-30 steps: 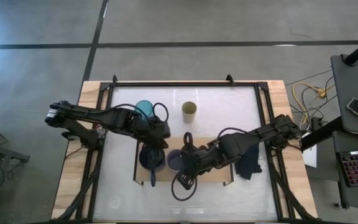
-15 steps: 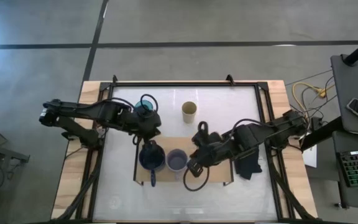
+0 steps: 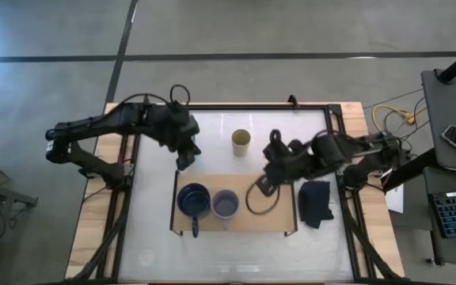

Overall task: Stack small to large cups/mugs on shelf
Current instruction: Put the white cup on the shelf

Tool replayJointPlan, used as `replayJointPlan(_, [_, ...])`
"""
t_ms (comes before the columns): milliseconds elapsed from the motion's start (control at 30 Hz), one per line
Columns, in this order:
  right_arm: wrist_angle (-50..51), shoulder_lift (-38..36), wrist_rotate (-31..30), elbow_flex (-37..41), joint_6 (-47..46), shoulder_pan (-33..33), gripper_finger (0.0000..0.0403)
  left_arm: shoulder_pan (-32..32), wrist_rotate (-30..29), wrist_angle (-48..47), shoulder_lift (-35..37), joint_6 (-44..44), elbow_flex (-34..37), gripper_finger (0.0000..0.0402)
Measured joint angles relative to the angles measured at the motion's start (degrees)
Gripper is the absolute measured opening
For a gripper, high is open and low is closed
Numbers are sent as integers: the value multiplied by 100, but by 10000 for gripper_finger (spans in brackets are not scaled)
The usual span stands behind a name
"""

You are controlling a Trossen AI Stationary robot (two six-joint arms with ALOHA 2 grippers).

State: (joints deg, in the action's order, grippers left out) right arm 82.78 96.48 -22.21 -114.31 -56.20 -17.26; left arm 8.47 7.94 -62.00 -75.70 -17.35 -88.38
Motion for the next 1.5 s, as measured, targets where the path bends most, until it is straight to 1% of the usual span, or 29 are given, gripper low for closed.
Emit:
replayJointPlan(100, [-82,-4,-27,87,304,353,62,336,163,0,36,374,4,0])
replayJointPlan(300, [-284,74,33,121,957,1231,121,1139,193,-25,171,1341,72,0])
replayJointPlan(400, [-352,143,387,152,1077,1717,142,1512,323,-51,160,1613,96,0])
replayJointPlan(467, [-471,170,708,238,1186,2060,149,1685,588,8,166,1822,131,0])
replayJointPlan(600, [-1071,204,1406,775,1230,2747,156,1968,1115,147,164,2105,344,0])
replayJointPlan(767, [-1718,197,1869,1434,1230,3317,158,2274,1214,143,164,2270,657,0])
replayJointPlan(900, [-1932,201,1965,1856,1230,3593,158,2471,1609,188,190,2418,828,0])
replayJointPlan(967, [-2101,201,2059,2077,1221,3703,158,2547,1696,199,190,2498,866,0])
replayJointPlan(1133, [-2859,204,2372,2640,980,3803,158,2649,1701,277,192,2527,898,0])
replayJointPlan(1500, [-3711,211,2369,3368,853,3806,158,2669,1702,392,197,2382,892,0])
